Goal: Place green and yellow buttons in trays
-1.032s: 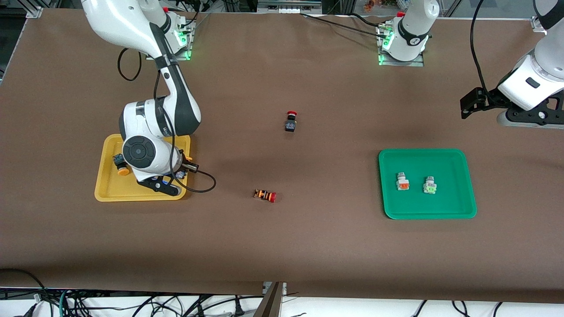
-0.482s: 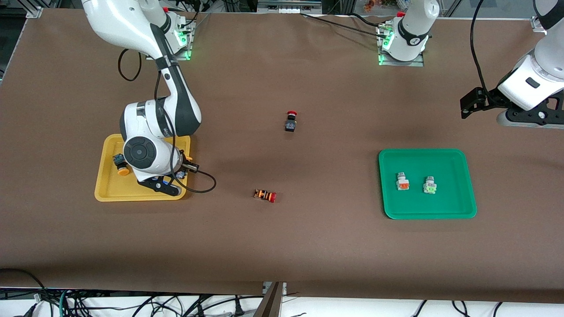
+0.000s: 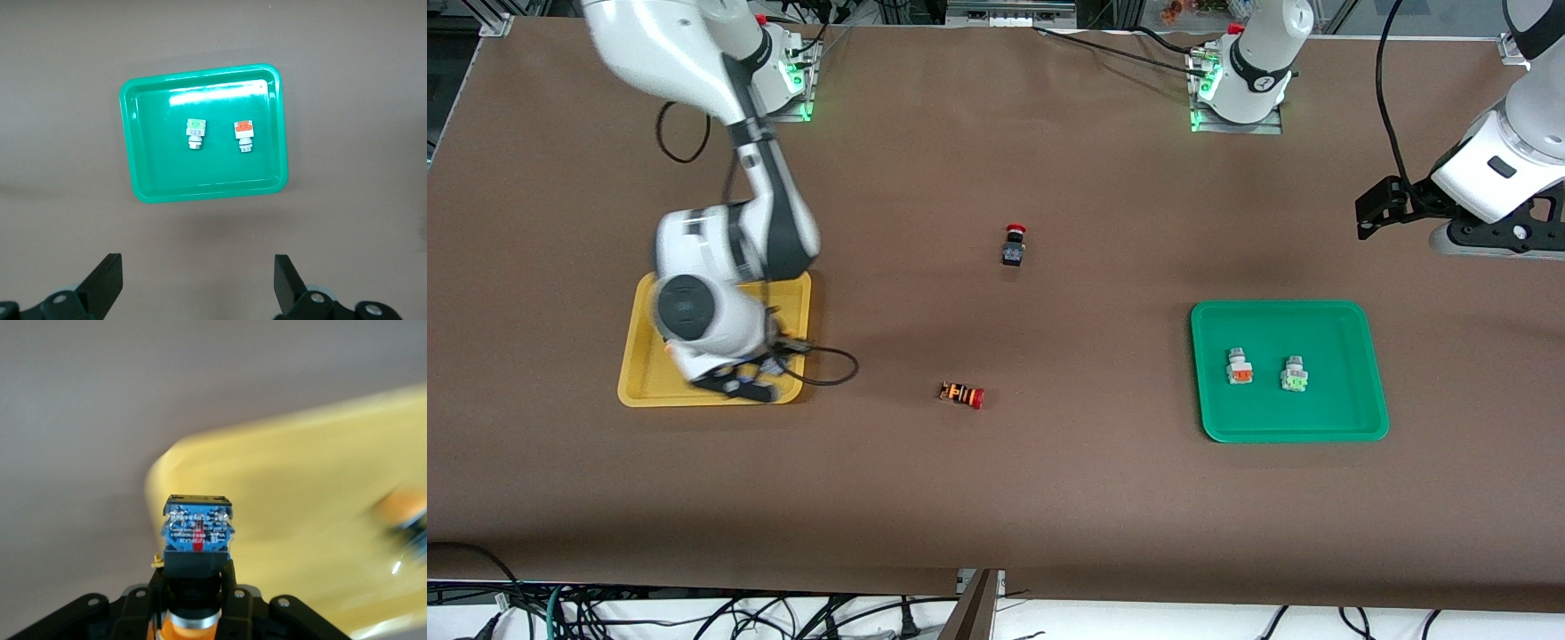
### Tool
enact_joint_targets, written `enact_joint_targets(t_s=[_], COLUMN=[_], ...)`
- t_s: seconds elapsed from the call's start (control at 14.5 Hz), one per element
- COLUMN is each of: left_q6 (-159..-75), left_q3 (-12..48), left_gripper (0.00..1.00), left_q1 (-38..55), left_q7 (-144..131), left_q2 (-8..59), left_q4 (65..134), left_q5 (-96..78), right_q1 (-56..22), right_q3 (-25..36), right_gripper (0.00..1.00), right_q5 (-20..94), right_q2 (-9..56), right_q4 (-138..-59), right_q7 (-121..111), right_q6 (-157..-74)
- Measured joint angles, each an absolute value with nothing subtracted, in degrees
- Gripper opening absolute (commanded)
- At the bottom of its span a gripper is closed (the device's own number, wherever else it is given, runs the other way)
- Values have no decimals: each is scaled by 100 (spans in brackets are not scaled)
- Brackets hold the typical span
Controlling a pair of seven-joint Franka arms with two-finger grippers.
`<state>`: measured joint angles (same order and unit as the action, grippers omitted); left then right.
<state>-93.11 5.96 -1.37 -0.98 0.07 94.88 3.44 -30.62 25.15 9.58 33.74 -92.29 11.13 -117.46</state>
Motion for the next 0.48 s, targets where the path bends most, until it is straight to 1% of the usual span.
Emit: enact_joint_targets(t_s=[0.14, 0.21, 0.48], left_q6=[-9311, -9311, -9311], left_q3=[595, 595, 595], left_gripper=[100, 100, 100], left_q1=[-137, -135, -134], left_q7=[-98, -98, -98], left_q2=[7, 7, 7], left_q4=[9488, 9488, 9489], left_q5=[344, 344, 344], right_q1=[-2585, -2502, -2651], right_q3=[2691, 2689, 2619], right_gripper=[0, 0, 0], right_q5=[1070, 1078, 1083], right_q2=[3324, 3316, 3324], right_q4=[-9231, -9232, -9246], right_q7=[236, 119, 145], right_q6=[-11783, -11783, -11784])
